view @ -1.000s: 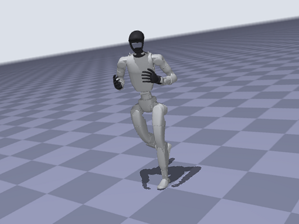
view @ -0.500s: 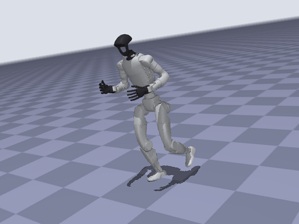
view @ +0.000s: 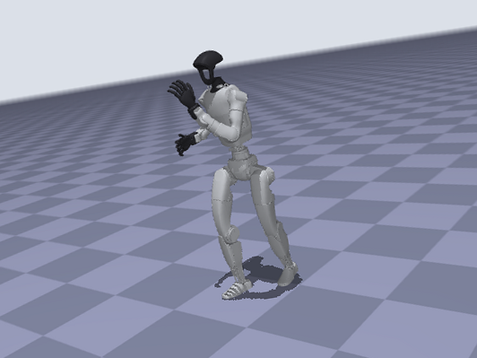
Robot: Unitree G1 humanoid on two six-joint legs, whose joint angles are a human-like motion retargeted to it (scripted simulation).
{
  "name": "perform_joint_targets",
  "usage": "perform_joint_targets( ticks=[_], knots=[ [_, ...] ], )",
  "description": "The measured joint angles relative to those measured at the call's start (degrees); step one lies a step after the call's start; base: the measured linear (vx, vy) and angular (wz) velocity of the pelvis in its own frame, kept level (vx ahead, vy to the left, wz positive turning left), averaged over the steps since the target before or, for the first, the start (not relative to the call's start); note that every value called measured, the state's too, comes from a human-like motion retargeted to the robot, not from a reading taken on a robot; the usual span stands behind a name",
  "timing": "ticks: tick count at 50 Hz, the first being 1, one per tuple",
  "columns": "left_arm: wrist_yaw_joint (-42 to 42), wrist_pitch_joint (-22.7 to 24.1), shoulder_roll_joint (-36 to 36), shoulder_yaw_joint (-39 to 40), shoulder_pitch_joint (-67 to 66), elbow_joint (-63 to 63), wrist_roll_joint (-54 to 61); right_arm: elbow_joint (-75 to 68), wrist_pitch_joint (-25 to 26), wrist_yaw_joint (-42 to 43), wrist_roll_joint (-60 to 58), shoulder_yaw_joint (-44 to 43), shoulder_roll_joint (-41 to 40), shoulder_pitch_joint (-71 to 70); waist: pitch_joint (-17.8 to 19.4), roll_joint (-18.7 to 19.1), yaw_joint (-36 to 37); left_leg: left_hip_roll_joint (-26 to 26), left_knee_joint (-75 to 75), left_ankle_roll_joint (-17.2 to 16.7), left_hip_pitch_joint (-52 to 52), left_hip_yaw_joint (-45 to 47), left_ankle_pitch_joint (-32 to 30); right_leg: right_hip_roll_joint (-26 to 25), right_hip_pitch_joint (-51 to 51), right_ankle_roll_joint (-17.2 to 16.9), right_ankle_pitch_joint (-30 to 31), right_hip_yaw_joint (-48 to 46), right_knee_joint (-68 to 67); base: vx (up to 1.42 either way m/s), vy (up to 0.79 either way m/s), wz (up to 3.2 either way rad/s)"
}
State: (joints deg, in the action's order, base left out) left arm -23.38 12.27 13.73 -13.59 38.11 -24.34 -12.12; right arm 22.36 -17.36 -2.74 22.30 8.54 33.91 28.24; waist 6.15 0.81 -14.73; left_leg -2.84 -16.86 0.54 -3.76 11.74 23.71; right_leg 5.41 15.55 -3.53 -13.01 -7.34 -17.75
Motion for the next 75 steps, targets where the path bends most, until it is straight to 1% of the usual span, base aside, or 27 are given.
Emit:
perform_joint_targets(
  ticks=[4, 6, 8, 11, 13, 15, 18, 21, 23, 26, 28, 30, 32, 35, 39, 43, 48, 50, 53, 57, 59, 61, 63, 65, 70, 72, 75],
  knots=[
    [7.4, -1.1, 1.0, -5.8, 1.3, -4.9, 2.5, 1.2, 4.3, -1.8, -0.3, -7.8, 0.3, 4.8, -1.6, -3.1, -6.4, -5.5, 1.4, -0.2, -11.2, -1.4, -10.4, 0.5, -0.1, -6.9, 13.4, -9.9, 15.8, 1.3, -0.04, -0.44],
    [13.2, -0.3, 2.1, -8.2, 0.4, -6.9, 3.4, 1.0, 4.9, -2.1, 0.1, -11.2, -1.3, 6.0, -2.6, -5.8, -7.4, -7.6, -7.0, -0.4, -11.5, -0.6, -11.9, 1.5, -0.3, -7.0, 15.9, -15.1, 15.6, 1.21, -0.01, -0.89],
    [16.3, 0.6, 4.0, -10.1, 0.2, -7.3, 1.4, 0.0, 4.5, -0.3, 0.9, -13.4, -3.6, 5.5, -2.9, -8.3, -6.9, -6.9, -21.7, -0.2, -8.3, 3.0, -8.9, 2.2, -1.5, -3.0, 10.5, -16.4, 11.7, 1.1, 0.02, -1.18],
    [16.3, 1.3, 6.2, -12.2, -2.4, -3.0, -1.9, -5.2, 2.2, 8.9, -3.9, -10.7, -6.4, -2.2, -1.1, -7.6, -5.6, 3.0, -45.7, 3.6, -0.5, 10.0, -2.9, 0.8, -1.1, 4.5, -4.3, -11.2, -0.8, 0.93, 0.09, -1.48],
    [17.1, 0.9, 6.7, -11.3, -8.1, 0.7, 0.1, -7.9, 1.9, 14.8, -9.5, -7.8, -7.0, -9.3, 0.1, -5.6, -5.0, 9.0, -56.2, 7.1, 6.5, 10.8, -1.0, -1.2, 0.3, 6.0, -9.1, -6.7, -8.4, 0.77, 0.16, -1.92],
    [17.6, 1.2, 7.6, -7.5, -16.5, 1.1, 3.6, -6.0, 1.6, 15.2, -10.0, -6.3, -7.8, -13.6, 0.5, -4.4, -4.0, 10.3, -59.1, 8.8, 13.7, 8.9, 0.8, -3.2, -0.3, 5.0, -9.7, -2.0, -10.2, 0.69, 0.19, -2.49],
    [16.6, 3.6, 8.6, -0.6, -30.7, -2.3, 10.6, 3.0, -0.1, 9.9, -4.9, -4.0, -8.7, -13.6, 0.3, -6.0, 0.1, 7.7, -47.3, 8.7, 18.4, 7.3, 1.9, -4.3, -4.4, 1.5, -6.0, 8.5, -6.2, 0.62, 0.24, -3.33],
    [16.7, 5.3, 10.4, 6.7, -43.0, -3.5, 18.2, 9.3, -0.5, 4.3, -1.9, -1.8, -8.4, -11.7, -0.5, -8.6, 6.2, 6.1, -23.2, 7.1, 16.1, 7.0, -0.5, -3.7, -7.6, -2.3, -2.6, 18.4, -3.5, 0.54, 0.33, -3.82],
    [17.6, 5.4, 12.1, 11.2, -49.4, -3.6, 22.5, 11.8, 0.3, 0.4, 1.6, -1.5, -7.5, -10.4, -0.4, -8.4, 10.1, 6.3, -6.2, 4.9, 13.5, 1.4, -4.1, -4.2, -9.0, -3.3, -3.1, 21.7, -3.2, 0.45, 0.43, -3.86],
    [20.2, 4.9, 14.1, 12.2, -54.9, -4.1, 28.3, 14.2, 1.6, -3.0, 6.7, -2.8, -5.6, -8.9, 0.9, -6.2, 14.8, 8.0, 4.1, 3.4, 12.0, -18.1, -10.1, -4.2, -8.8, -0.8, -9.8, 18.7, -8.3, 0.28, 0.51, -3.63],
    [21.4, 5.0, 16.0, 8.9, -55.2, -4.1, 28.7, 14.6, 0.9, -2.1, 7.8, -3.3, -4.5, -9.2, 2.3, -5.3, 16.8, 8.6, 1.0, 1.1, 11.7, -26.0, -5.7, -2.5, -6.0, 2.1, -17.2, 13.0, -16.6, 0.09, 0.53, -3.16],
    [21.5, 5.2, 18.3, 3.4, -52.3, -1.6, 25.7, 12.5, -0.9, 1.6, 6.5, -1.5, -4.7, -11.9, 3.9, -5.6, 17.8, 8.8, -4.5, -1.8, 11.7, -22.3, 3.5, 0.6, -1.0, 5.0, -25.3, 7.5, -27.8, -0.04, 0.49, -2.92],
    [20.6, 4.4, 20.2, -3.3, -46.5, 3.8, 22.5, 6.0, -2.5, 7.9, 4.3, 2.9, -7.1, -16.3, 5.1, -7.5, 17.6, 8.3, -7.9, -1.5, 11.8, -13.5, 9.6, 3.8, 4.5, 8.0, -30.9, 4.8, -36.5, -0.13, 0.38, -2.85],
    [17.8, 3.2, 21.4, -9.9, -35.5, 8.0, 18.8, -1.4, -3.6, 13.8, 3.2, 7.9, -11.3, -20.0, 5.9, -9.9, 15.1, 7.1, -7.4, 1.5, 10.3, -2.8, 10.4, 5.9, 9.1, 11.2, -33.1, 3.0, -38.8, -0.11, 0.22, -2.76],
    [15.0, 2.4, 17.2, -8.3, -26.3, 1.3, 22.6, 5.7, -2.3, 9.1, 7.7, 5.9, -5.2, -15.8, 4.4, -7.2, 7.1, 8.0, -1.3, 0.7, 5.7, 8.1, 4.4, 4.8, 5.5, 7.5, -27.7, -2.2, -25.2, 0.06, 0.08, -2.46],
    [14.2, 0.6, 12.1, -6.5, -20.6, -5.0, 27.1, 10.9, 2.2, 4.6, 10.3, -1.6, 2.7, -10.8, 1.4, -2.2, -0.5, 9.5, 4.5, -1.2, 1.7, 18.1, -4.2, 2.0, 1.8, 2.9, -17.0, -7.0, -11.2, 0.19, -0.11, -2.55],
    [16.2, -0.2, 7.9, -5.1, -19.9, -7.5, 26.5, 9.8, 4.8, 1.4, 8.0, -5.1, 2.7, -8.7, -0.8, 0.2, -4.3, 10.6, 4.0, -0.2, -1.7, 26.0, -12.3, -1.2, -1.4, -0.1, -8.8, -11.3, -1.6, 0.28, -0.26, -3.05],
    [17.2, -0.4, 6.4, -4.1, -21.7, -6.8, 26.4, 6.7, 6.1, 0.0, 6.1, -4.2, 1.1, -10.3, -0.3, -1.5, -4.7, 10.9, -2.8, 2.9, -1.7, 25.2, -13.0, -2.1, -3.5, -0.2, -9.7, -8.2, 0.8, 0.34, -0.29, -3.3],
    [18.3, 0.0, 4.7, -2.5, -26.5, -1.8, 27.3, -0.6, 7.3, -1.1, 5.3, -0.5, -2.7, -13.9, 1.3, -3.5, -3.3, 14.2, -27.6, 7.3, 6.1, 16.0, -12.0, -4.2, -6.0, 2.3, -15.3, -1.1, 0.4, 0.36, -0.2, -3.41],
    [12.6, 0.7, 1.4, -1.0, -36.5, 10.8, 29.7, -9.9, 4.3, 5.0, 8.2, 7.5, -9.0, -22.4, 6.6, -2.0, 3.2, 12.1, -55.1, 5.6, 19.1, -0.6, -9.4, -8.4, -7.0, 6.8, -23.4, 9.0, -8.9, 0.43, 0.0, -3.22],
    [12.0, 1.2, 2.5, 0.4, -44.5, 11.9, 32.0, -7.6, 2.4, 7.7, 8.5, 9.9, -11.0, -28.9, 8.9, -2.4, 7.3, 11.2, -63.3, 7.2, 24.5, -3.2, -5.4, -8.2, -8.4, 6.6, -25.1, 13.6, -11.5, 0.56, 0.07, -2.45],
    [14.7, 2.1, 8.1, 3.4, -54.1, 7.2, 35.0, -1.0, 1.1, 8.9, 10.3, 9.8, -13.4, -36.3, 9.3, -4.0, 12.2, 11.3, -66.9, 10.0, 30.1, -3.3, -1.6, -6.5, -10.4, 4.9, -24.3, 17.7, -10.0, 0.68, 0.09, -1.88],
    [18.7, 2.6, 16.0, 7.2, -63.8, 0.8, 40.6, 6.3, 0.5, 9.7, 12.1, 7.8, -16.2, -42.4, 7.5, -6.5, 17.9, 10.4, -64.3, 12.0, 34.8, -2.4, 1.5, -3.3, -13.0, 2.2, -19.9, 20.9, -5.3, 0.81, 0.14, -1.35],
    [22.3, 3.1, 23.2, 10.5, -71.3, -3.6, 47.3, 11.4, -0.1, 11.2, 12.8, 6.0, -18.5, -45.9, 4.5, -9.6, 23.5, 8.3, -54.9, 12.1, 37.5, -1.3, 2.7, 0.6, -15.8, -0.8, -11.0, 22.6, 0.9, 0.92, 0.21, -0.92],
    [25.9, 4.4, 29.0, 14.8, -74.2, -8.7, 51.7, 16.2, -1.8, 11.7, 14.3, 9.1, -19.9, -43.7, -1.3, -14.6, 30.9, 4.7, -10.0, 8.3, 30.5, 5.8, 0.1, 5.2, -22.7, -7.0, 15.1, 19.7, 11.7, 1.03, 0.32, -0.35],
    [27.0, 4.3, 27.3, 13.5, -68.5, -9.3, 46.6, 15.9, -1.4, 7.3, 10.6, 10.7, -18.2, -39.8, -0.3, -12.2, 31.0, 4.3, 4.2, 5.4, 23.7, 8.8, -2.4, 3.5, -27.0, -6.2, 18.0, 16.9, 10.7, 1.06, 0.41, 0.31],
    [24.8, 5.2, 21.7, 6.1, -51.4, -5.3, 34.8, 11.4, -0.9, 1.6, 7.8, 11.8, -14.5, -30.7, 3.1, -5.9, 29.3, 5.3, 5.6, 4.7, 16.7, 8.3, -0.9, 0.5, -28.1, -1.9, 11.6, 9.4, -5.0, 1.01, 0.4, 0.93]
  ],
)
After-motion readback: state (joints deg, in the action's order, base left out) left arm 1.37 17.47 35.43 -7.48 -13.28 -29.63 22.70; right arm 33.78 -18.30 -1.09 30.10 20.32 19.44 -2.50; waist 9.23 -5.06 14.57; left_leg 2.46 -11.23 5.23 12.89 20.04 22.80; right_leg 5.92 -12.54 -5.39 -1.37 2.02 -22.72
